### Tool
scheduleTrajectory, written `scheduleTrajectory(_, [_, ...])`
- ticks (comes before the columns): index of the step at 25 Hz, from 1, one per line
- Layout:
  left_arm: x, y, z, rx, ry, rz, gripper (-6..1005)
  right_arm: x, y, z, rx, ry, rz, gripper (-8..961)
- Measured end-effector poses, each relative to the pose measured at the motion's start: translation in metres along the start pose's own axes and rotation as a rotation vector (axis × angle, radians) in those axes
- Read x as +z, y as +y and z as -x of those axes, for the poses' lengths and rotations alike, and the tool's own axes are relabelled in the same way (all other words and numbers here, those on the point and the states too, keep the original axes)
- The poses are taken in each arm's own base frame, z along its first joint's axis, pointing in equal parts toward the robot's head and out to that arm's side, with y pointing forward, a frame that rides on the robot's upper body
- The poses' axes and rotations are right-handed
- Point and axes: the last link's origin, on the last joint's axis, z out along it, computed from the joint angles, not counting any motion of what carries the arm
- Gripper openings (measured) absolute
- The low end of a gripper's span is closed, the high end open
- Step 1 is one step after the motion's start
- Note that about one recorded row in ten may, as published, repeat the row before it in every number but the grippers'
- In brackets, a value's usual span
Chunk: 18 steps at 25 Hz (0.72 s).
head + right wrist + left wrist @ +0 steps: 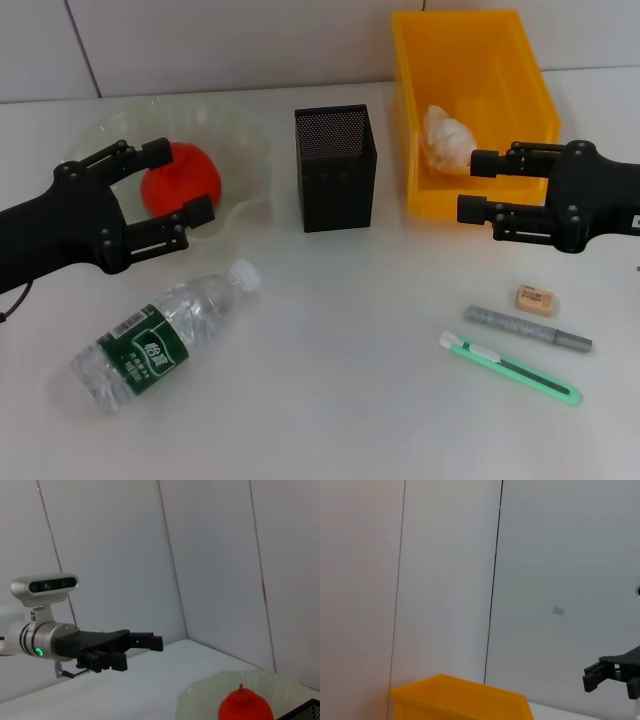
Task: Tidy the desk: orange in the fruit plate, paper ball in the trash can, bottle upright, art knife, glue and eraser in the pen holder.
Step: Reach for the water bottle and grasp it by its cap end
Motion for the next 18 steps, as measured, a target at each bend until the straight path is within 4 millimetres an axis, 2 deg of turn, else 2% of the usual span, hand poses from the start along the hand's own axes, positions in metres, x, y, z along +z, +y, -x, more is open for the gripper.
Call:
scheduleTrajectory(11, [-0.001,0.000,0.001,0.009,-0.025,0.001,862,0.000,0.000,-0.003,0.026,0.000,0.001,637])
scheduleTrajectory(13, [0.006,-0.020,-0.002,-0.010,-0.283,-0.048,862,0.000,0.001,-0.005,0.036,-0.001,0.003,637])
scheduleTrajectory(17, [0.006,-0.023,-0.009,-0.002,-0.328,-0.056,862,0.001,0.000,-0.007,0.046,-0.003,0.000,637])
scheduleTrajectory(18, [0.007,-0.024,-0.020,0.017,-0.384,-0.059,862,0.001,-0.001,-0.008,0.054,-0.005,-0.004,637])
